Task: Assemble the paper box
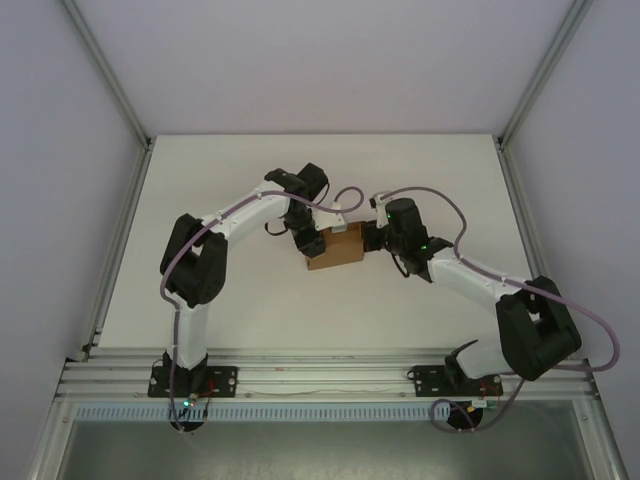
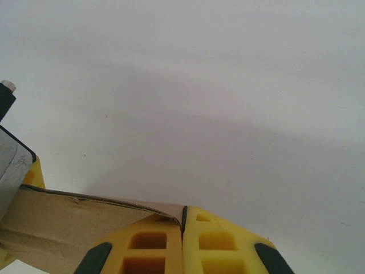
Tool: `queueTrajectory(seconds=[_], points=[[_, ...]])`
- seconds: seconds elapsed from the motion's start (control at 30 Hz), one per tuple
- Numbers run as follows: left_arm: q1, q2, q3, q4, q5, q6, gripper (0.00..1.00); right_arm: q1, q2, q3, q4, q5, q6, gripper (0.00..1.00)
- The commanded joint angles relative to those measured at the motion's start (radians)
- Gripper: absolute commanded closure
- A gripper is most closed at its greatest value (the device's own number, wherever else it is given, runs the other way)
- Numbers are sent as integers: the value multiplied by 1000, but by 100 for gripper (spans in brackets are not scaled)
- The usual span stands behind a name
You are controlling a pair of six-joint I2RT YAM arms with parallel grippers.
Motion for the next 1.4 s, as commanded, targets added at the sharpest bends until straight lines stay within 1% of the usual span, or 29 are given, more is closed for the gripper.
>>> queueTrajectory(seconds=[0.0, 0.17, 0.27, 0.33, 0.5, 0.6, 0.73, 0.9, 1.03, 1.13, 1.27, 1.37], points=[[7, -4, -35, -8, -20, 68, 76, -10, 39, -11, -113, 64, -26, 100], [13, 2, -17, -21, -12, 100, 76, 16, 36, -53, -61, -14, -78, 100], [18, 11, 7, -18, -7, 85, 75, 22, 41, -63, -38, -19, -33, 100], [18, 12, 10, 0, -8, 66, 75, 34, 38, -99, 5, -16, -11, 100], [18, 8, 8, 34, 3, 25, 73, 101, 32, -188, 104, 4, -6, 100], [16, 13, 16, 39, 0, 1, 73, 115, 53, -134, 40, 28, 126, 100], [17, 6, 11, 55, -17, -18, 73, 171, 45, -120, 40, 48, 172, 100], [13, 14, 18, 63, -17, -37, 73, 185, 21, -71, 14, 56, 273, 100], [12, 10, 12, 71, -20, -37, 73, 186, -19, -47, -17, 78, 298, 100], [11, 4, 5, 84, -14, -35, 73, 186, -38, -37, -18, 71, 303, 100], [12, 4, -1, 96, -3, -29, 73, 185, -35, -28, -26, 76, 330, 100], [10, 13, 19, 93, 14, -37, 73, 185, -27, -22, 8, 47, 345, 100]])
